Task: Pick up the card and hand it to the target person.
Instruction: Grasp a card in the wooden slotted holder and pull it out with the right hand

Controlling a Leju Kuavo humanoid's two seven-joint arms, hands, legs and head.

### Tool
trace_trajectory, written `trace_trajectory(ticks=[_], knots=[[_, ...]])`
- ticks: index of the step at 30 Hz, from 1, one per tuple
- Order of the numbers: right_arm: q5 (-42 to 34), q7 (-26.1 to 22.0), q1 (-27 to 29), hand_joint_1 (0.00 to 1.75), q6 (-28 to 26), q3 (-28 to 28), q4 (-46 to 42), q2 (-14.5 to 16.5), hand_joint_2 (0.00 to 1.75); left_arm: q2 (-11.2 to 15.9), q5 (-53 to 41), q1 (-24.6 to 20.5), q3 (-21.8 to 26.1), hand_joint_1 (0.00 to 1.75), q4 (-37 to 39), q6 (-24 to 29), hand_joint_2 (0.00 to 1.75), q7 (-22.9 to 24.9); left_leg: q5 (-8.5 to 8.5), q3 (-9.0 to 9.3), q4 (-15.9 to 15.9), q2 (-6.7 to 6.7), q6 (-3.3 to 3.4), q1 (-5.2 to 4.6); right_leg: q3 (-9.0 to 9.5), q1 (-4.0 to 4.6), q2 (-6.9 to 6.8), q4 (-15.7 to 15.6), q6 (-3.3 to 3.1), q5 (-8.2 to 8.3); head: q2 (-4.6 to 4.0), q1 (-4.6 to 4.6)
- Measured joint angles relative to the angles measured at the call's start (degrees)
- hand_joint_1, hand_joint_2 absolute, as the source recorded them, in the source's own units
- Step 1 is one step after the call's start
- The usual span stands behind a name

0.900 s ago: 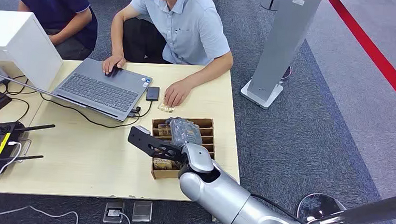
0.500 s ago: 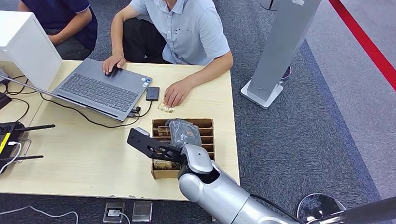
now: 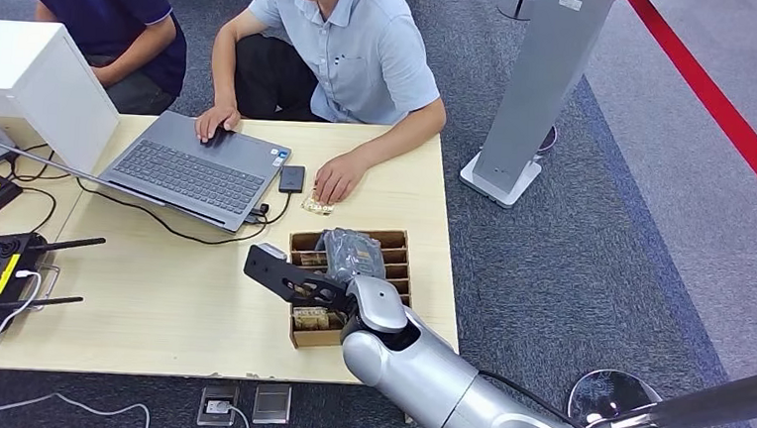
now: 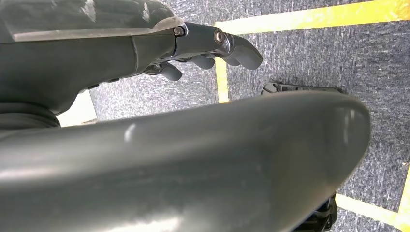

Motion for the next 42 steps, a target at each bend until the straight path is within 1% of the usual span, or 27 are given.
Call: trace_trajectory(ticks=[3, 7, 10, 13, 20, 34, 38, 42], knots=[[-0.06, -0.2, -0.01, 0.98, -0.05, -0.03, 0.08, 0.0, 1.75, 0.0, 0.01, 0.0, 0.0, 0.0, 0.0, 0.0, 0.0, 0.0, 0.0, 0.0, 0.0, 0.0, 0.0, 0.0, 0.0, 0.0, 0.0, 0.0, 0.0, 0.0, 0.0, 0.0], [-0.36, -0.42, -0.06, 1.19, -0.11, -0.05, 0.26, 0.0, 1.75, 0.0, 0.03, 0.0, 0.0, 0.0, 0.0, 0.0, 0.0, 0.0, 0.0, 0.0, 0.0, 0.0, 0.0, 0.0, 0.0, 0.0, 0.0, 0.0, 0.0, 0.0, 0.0, -0.02], [-0.53, -0.51, -0.07, 1.3, -0.15, -0.05, 0.37, 0.0, 1.75, 0.0, 0.04, 0.0, 0.0, 0.0, 0.0, 0.0, 0.0, 0.0, 0.0, 0.0, 0.0, 0.0, 0.0, 0.0, 0.0, 0.0, 0.0, 0.0, 0.0, 0.0, 0.0, -0.02], [-0.58, -0.62, -0.09, 1.31, -0.25, -0.06, 0.45, 0.0, 1.75, 0.0, 0.04, 0.0, 0.0, 0.0, 0.0, 0.0, 0.0, -0.01, 0.0, 0.0, 0.0, 0.0, 0.0, 0.0, 0.0, 0.0, 0.0, 0.0, 0.0, 0.0, 0.0, -0.01], [-0.87, -0.87, -0.13, 1.4, -0.44, -0.05, 0.57, 0.0, 1.75, 0.0, 0.04, 0.0, 0.0, 0.0, 0.0, 0.0, 0.0, -0.06, 0.0, 0.0, 0.0, 0.0, 0.0, 0.0, 0.0, 0.0, 0.0, 0.0, 0.0, 0.0, 0.0, 0.0], [-1.14, -1.57, -0.11, 1.41, -1.85, -0.13, 0.52, -0.13, 1.75, 0.0, -0.14, 0.0, -0.09, 0.0, 0.0, 1.09, 0.0, -0.87, 0.0, 0.01, 0.0, 0.0, 0.0, 0.0, 0.0, 0.0, 0.0, 0.0, 0.0, 0.0, 0.0, -0.01], [-1.44, -1.33, -0.06, 1.41, -2.88, -0.48, -1.59, -0.67, 1.75, 0.0, 0.18, 0.01, -0.07, 0.0, 0.0, 1.03, 0.0, -0.9, 0.0, 0.01, 0.0, 0.01, 0.0, 0.0, -0.01, 0.0, 0.0, 0.0, 0.0, 0.0, 0.0, 0.01], [-1.16, -0.37, 0.08, 1.41, -4.03, -1.28, -7.14, -2.35, 1.75, 0.0, 0.66, 0.05, -0.07, 0.0, 0.0, 1.01, 0.0, -1.01, 0.0, 0.01, 0.01, 0.01, 0.0, 0.0, -0.02, 0.0, 0.0, 0.0, 0.0, 0.0, 0.0, -0.01]])
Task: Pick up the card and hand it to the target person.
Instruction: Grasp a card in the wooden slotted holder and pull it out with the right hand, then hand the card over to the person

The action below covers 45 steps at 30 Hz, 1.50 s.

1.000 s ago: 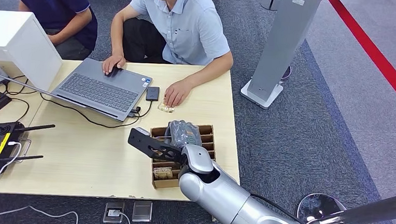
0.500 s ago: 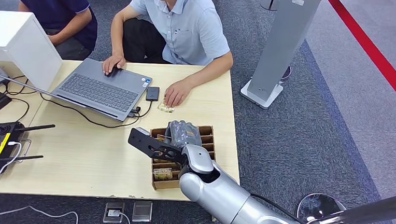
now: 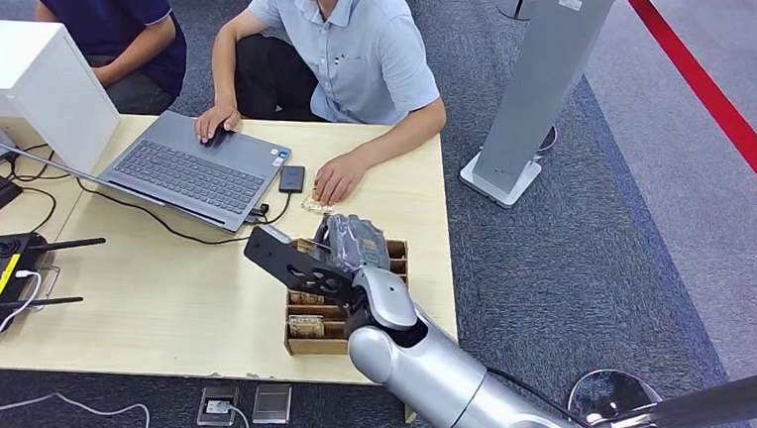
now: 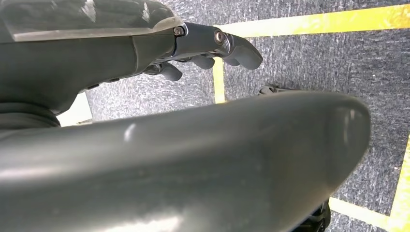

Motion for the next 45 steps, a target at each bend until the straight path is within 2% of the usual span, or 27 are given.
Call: trace_trajectory(ticks=[10, 15, 18, 22, 25, 29, 34, 45], knots=[[0.34, 1.13, 0.68, 1.41, -1.08, -2.21, -17.93, -5.81, 1.75, 0.0, 1.03, 0.1, 0.0, 0.0, 0.0, 0.16, 0.0, -0.38, 0.0, 0.0, 0.0, 0.0, 0.0, 0.0, -0.01, 0.0, 0.01, 0.0, 0.0, 0.0, 0.0, -0.02], [-0.64, -0.75, -1.33, 1.41, 0.29, -2.45, -20.96, -6.89, 1.75, 0.0, 0.57, 0.05, 0.0, 0.0, 0.0, -0.38, 0.0, -0.99, 0.0, -0.03, 0.0, 0.01, 0.0, 0.0, 0.01, 0.0, 0.01, 0.01, 0.0, 0.0, 0.0, -0.01], [-1.99, -6.08, -5.64, 1.41, 0.8, -1.97, -16.16, -5.46, 1.75, 0.0, -0.54, -0.1, -0.05, 0.0, 0.0, -0.92, 0.0, -1.76, 0.01, -0.04, -0.01, 0.0, 0.0, 0.0, 0.03, 0.0, 0.01, 0.04, -0.01, 0.01, 0.0, 0.02], [-2.09, -14.39, -12.08, 1.41, -0.88, -1.12, -3.87, -1.41, 1.75, 0.0, -1.92, -0.45, -0.56, 0.0, 0.0, -1.61, 0.0, -2.43, 0.06, -0.05, -0.01, -0.04, -0.03, 0.01, 0.04, 0.0, -0.06, 0.08, -0.01, 0.01, 0.0, -0.04], [-0.47, -17.29, -16.07, 1.41, -1.69, -0.2, 5.84, 1.71, 1.75, 0.0, -2.44, -0.71, -1.05, 0.0, 0.0, -2.05, 0.0, -2.56, 0.07, -0.06, -0.01, -0.05, -0.04, 0.01, 0.02, 0.0, -0.08, 0.09, -0.01, 0.01, 0.0, -0.05], [2.35, -17.95, -19.42, 1.41, -1.65, 1.37, 16.41, 4.61, 1.75, 0.0, -2.59, -0.95, -1.63, 0.0, 0.0, -2.35, 0.0, -2.46, 0.06, -0.09, -0.01, -0.05, -0.04, 0.0, 0.0, 0.0, -0.08, 0.08, -0.01, 0.01, 0.0, -0.01], [5.31, -17.61, -20.91, 1.41, -0.7, 3.5, 25.58, 6.5, 1.75, 0.05, -2.57, -0.86, -2.26, 0.0, 0.0, -2.4, 0.0, -2.43, 0.06, -0.1, 0.0, -0.05, -0.03, 0.0, -0.01, 0.0, -0.08, 0.05, -0.01, 0.01, 0.0, 0.07], [6.52, -17.39, -21.12, 1.41, 0.39, 6.17, 35.19, 7.62, 1.75, 0.09, -2.0, -0.72, -2.73, 0.0, 0.0, -2.63, 0.0, -2.57, 0.06, -0.07, 0.0, -0.04, -0.04, 0.0, -0.02, 0.0, -0.05, 0.05, -0.01, 0.01, 0.0, -0.04]])
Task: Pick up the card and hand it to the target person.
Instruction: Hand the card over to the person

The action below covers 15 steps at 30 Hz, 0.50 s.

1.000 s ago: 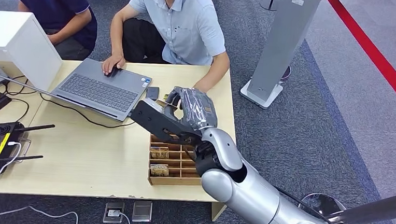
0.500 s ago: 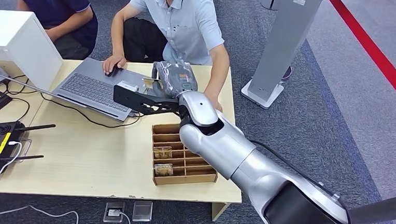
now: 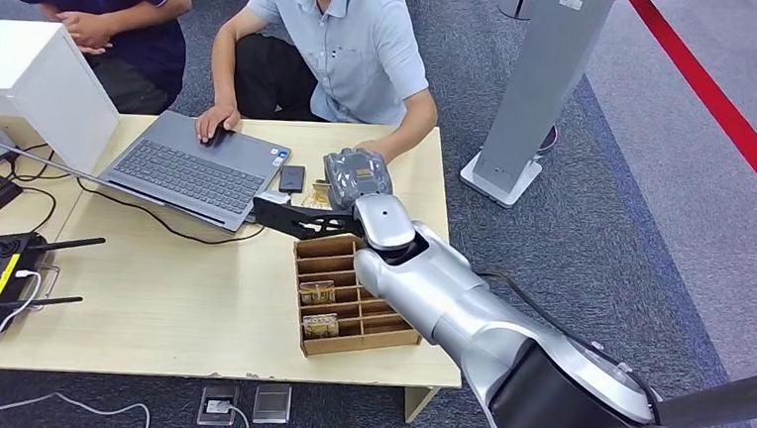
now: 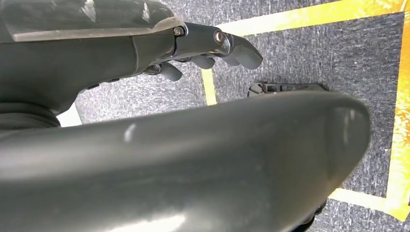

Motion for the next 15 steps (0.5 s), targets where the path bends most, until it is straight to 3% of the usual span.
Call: trace_trajectory(ticks=[7, 11, 15], knots=[[-0.09, -0.95, -1.12, 1.41, -2.26, 0.38, 2.07, 0.42, 1.75, 0.0, 0.18, 0.07, -0.15, 0.0, 0.0, -0.21, 0.0, -0.13, 0.0, 0.0, 0.0, 0.01, 0.0, 0.0, 0.0, 0.0, 0.02, 0.0, 0.0, 0.0, 0.0, 0.05], [-0.1, -1.31, -1.88, 0.0, -3.3, 0.58, 2.62, 0.42, 1.75, 0.0, 0.14, 0.05, -0.43, 0.0, 0.0, -0.45, 0.0, -0.33, 0.0, 0.01, 0.0, 0.01, 0.0, 0.0, -0.01, 0.0, 0.02, 0.0, 0.0, 0.0, 0.0, 0.06], [-0.33, -1.67, -2.4, 0.0, -3.75, 0.83, 3.02, 0.4, 1.75, 0.0, -0.47, -0.14, -0.93, 0.0, 0.0, -1.34, 0.0, -0.47, 0.0, 0.01, 0.0, 0.01, 0.0, 0.0, -0.01, 0.0, 0.02, 0.0, 0.0, 0.0, 0.0, 0.02]])
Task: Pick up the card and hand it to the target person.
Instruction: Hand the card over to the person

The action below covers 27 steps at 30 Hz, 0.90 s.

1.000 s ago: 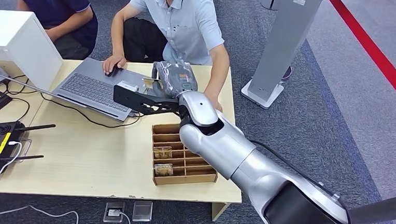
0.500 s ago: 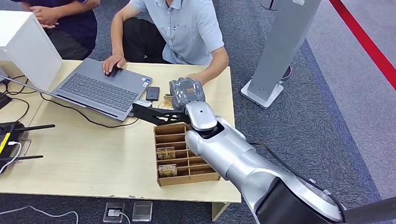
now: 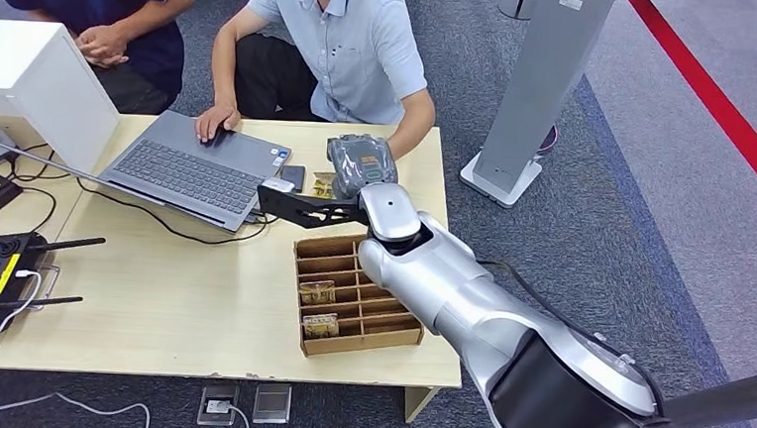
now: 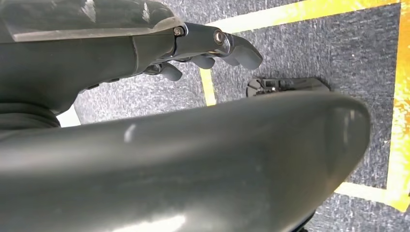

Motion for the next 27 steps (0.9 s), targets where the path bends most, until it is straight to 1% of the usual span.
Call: trace_trajectory(ticks=[9, 13, 17, 19, 22, 24, 27], knots=[[-0.67, -0.44, -0.89, 0.0, -1.47, 0.05, 0.58, -0.07, 1.75, 0.02, 0.85, -0.03, -0.46, 0.0, 0.0, 0.32, 0.0, 0.12, 0.0, 0.0, 0.0, 0.0, 0.0, 0.0, 0.0, 0.0, 0.01, 0.0, 0.0, 0.0, 0.0, 0.02], [-1.44, -1.1, -1.89, 0.0, -3.5, -0.07, 0.34, -0.41, 1.75, 0.07, 1.32, 0.09, -0.46, 0.0, 0.0, 1.14, 0.0, -0.06, 0.0, 0.0, 0.0, 0.0, 0.0, 0.0, -0.01, 0.0, 0.01, 0.0, 0.0, 0.0, 0.0, 0.02], [-3.0, -1.83, -2.63, 0.0, -6.09, -0.71, -2.03, -1.61, 1.75, 0.15, 1.63, 0.2, -0.46, 0.0, 0.0, 1.69, 0.0, 0.18, 0.0, 0.01, 0.0, 0.01, 0.0, 0.0, 0.0, 0.0, 0.01, 0.0, 0.0, 0.0, 0.0, 0.01], [-4.3, -2.02, -2.36, 0.0, -7.16, -1.38, -4.97, -2.83, 1.75, 0.17, 1.85, 0.22, -0.46, 0.0, 0.0, 1.8, 0.0, 0.38, 0.0, 0.01, 0.01, 0.01, 0.0, 0.0, 0.0, 0.0, 0.01, 0.0, 0.0, 0.0, 0.0, 0.0], [-7.12, -1.88, -0.54, 0.0, -7.93, -3.06, -12.97, -5.93, 1.75, 0.22, 2.86, 0.33, -0.46, 0.0, 0.0, 2.03, 0.0, 0.44, 0.0, 0.02, 0.01, 0.0, 0.0, 0.0, 0.01, 0.0, 0.0, 0.0, 0.0, 0.0, 0.0, 0.04], [-10.14, -1.95, 1.99, 0.0, -7.91, -4.57, -19.41, -8.17, 1.75, 0.26, 3.87, 0.4, -0.44, 0.0, 0.0, 2.4, 0.0, 0.36, 0.0, 0.05, 0.01, 0.0, 0.0, 0.0, 0.01, 0.0, 0.01, -0.02, 0.0, 0.0, 0.0, 0.07], [-16.83, -2.23, 7.66, 0.0, -7.09, -7.29, -29.74, -11.62, 1.75, 0.28, 4.9, 0.54, -0.35, 0.0, 0.0, 2.99, 0.0, 0.17, -0.01, 0.05, 0.02, -0.01, 0.0, 0.0, 0.02, 0.0, -0.02, -0.04, 0.0, 0.0, 0.0, 0.03]])
